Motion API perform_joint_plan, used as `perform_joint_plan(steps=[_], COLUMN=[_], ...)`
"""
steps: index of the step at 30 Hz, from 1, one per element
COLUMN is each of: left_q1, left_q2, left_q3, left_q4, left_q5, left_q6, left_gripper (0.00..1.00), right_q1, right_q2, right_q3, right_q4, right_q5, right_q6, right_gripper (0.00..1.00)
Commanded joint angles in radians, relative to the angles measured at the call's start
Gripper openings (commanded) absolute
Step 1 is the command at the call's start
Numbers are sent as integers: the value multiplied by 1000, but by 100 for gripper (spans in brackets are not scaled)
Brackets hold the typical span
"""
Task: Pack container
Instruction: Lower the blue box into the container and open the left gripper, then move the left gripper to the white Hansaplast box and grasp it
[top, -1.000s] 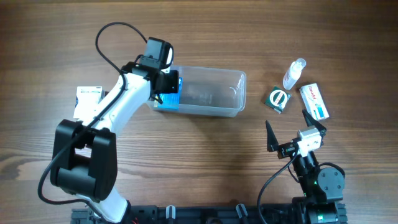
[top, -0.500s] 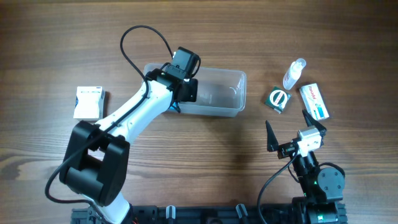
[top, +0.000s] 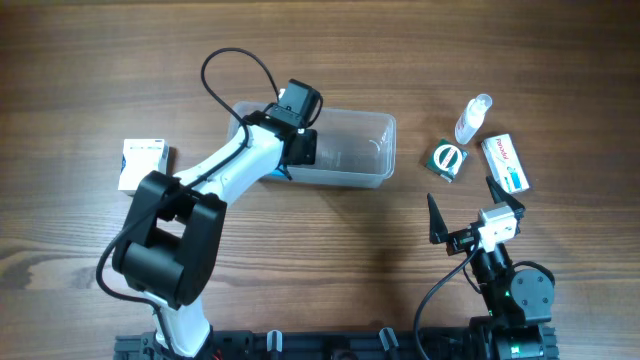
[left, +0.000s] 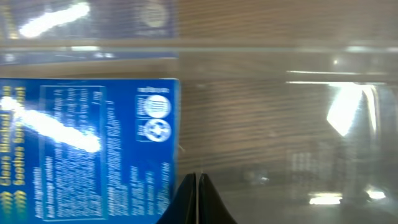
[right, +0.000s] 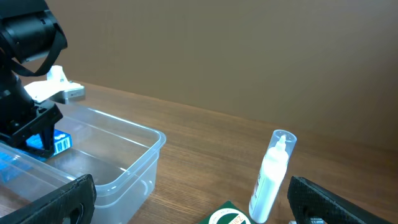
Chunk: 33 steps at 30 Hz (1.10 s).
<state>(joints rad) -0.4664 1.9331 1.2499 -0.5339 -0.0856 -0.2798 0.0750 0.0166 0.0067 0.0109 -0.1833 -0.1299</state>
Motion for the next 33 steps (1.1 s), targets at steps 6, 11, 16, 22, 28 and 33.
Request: perform_joint_plan(steps=[6,11,16,22,28,33], left_q1=[46,45,45,67,272,529], left_q2=[16,15,-42,-265,-467,-463], left_q3=[-2,-2,12,15,14,9], left_q4=[-1,0,-3,-16,-225,-327], left_q5=[-68,-68,-16,-22,-278,-261], left_q6=[-12,-13,-13,-12,-13,43], left_gripper=[4,10,17,27,70,100], right_q1=[-4,-4,-4,-4,-4,-4], right_q2=[-3,-3,-3,-3,-3,-3], right_q3=[-2,-2,-2,-2,-2,-2], right_q4=[4,4,4,4,4,4], right_q5=[-14,-14,-14,-14,-14,-14], right_q6=[-9,-9,-9,-9,-9,-9], right_gripper=[100,100,100,100,100,100])
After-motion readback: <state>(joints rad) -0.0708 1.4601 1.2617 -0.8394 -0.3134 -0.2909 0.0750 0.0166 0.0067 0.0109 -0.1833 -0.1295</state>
